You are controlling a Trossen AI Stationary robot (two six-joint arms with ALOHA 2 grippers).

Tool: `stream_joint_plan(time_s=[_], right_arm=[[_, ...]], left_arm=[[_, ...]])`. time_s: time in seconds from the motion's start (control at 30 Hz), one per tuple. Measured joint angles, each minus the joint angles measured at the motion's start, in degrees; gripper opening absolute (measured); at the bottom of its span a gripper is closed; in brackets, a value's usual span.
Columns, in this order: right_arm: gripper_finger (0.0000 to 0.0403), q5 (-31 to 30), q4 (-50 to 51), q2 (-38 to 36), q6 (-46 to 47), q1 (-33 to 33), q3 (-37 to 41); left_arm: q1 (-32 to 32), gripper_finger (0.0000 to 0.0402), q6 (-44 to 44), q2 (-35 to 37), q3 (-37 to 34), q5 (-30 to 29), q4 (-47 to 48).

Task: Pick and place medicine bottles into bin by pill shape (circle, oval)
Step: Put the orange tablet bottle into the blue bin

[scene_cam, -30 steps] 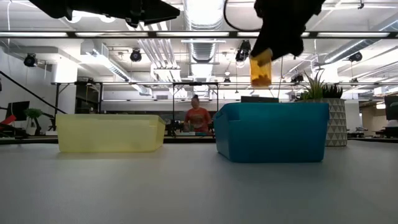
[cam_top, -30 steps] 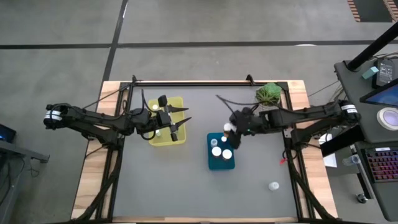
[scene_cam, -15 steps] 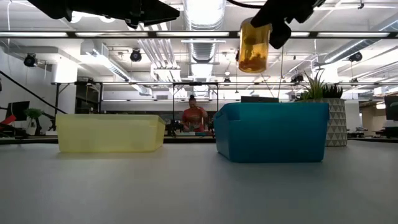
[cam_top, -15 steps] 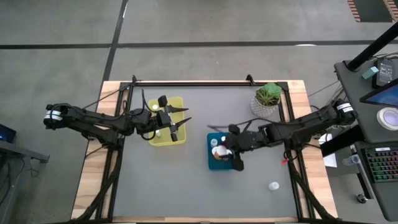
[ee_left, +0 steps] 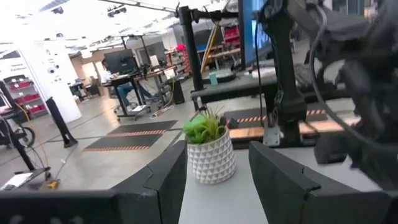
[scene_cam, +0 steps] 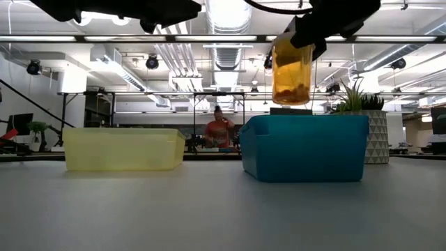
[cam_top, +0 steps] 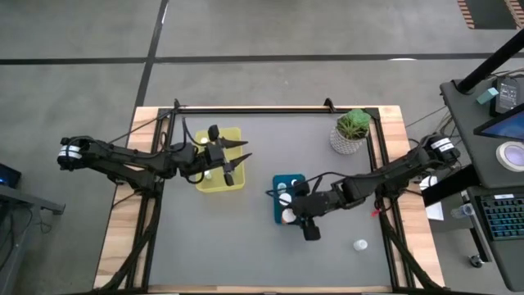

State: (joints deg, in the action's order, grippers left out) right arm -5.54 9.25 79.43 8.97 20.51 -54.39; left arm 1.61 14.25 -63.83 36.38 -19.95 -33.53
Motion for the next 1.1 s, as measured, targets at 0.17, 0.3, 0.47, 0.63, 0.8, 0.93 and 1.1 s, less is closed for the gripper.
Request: stream_joint_plan(time_s=[0.17,0.3,0.47,0.63,0.8,0.93,1.1], right_arm=[[0.0215,-0.02,-1.16,0.18,-1.14,0.0,0.2],[0.0215,-0.49,-1.9,-0.04,-2.66,-0.04,0.3],[0.0215,-0.6,-2.53,0.48,-3.77,-0.42,0.31],[0.0215,-2.21,-3.43,1.14,-4.23,-0.71,1.17],[0.0215,-2.49,-3.59,1.78,-4.63,-0.94,1.46],[0.0215,-2.6,-3.65,2.12,-4.77,-1.07,1.53],[0.0215,-2.63,-3.62,3.01,-4.77,-1.11,1.63]], left_arm=[[0.0,0.0157,-0.53,0.0,0.02,0.02,-0.86],[0.0,0.0157,-0.59,0.0,0.02,0.05,-0.91],[0.02,0.0157,-0.57,0.0,0.02,0.09,-0.91],[0.07,0.0157,-0.55,0.0,0.02,0.13,-0.91],[0.06,0.0157,-0.51,0.0,0.02,0.13,-0.67],[0.04,0.0157,-0.44,0.0,0.02,0.14,-0.62],[0.04,0.0157,-0.44,0.0,0.02,0.14,-0.63]])
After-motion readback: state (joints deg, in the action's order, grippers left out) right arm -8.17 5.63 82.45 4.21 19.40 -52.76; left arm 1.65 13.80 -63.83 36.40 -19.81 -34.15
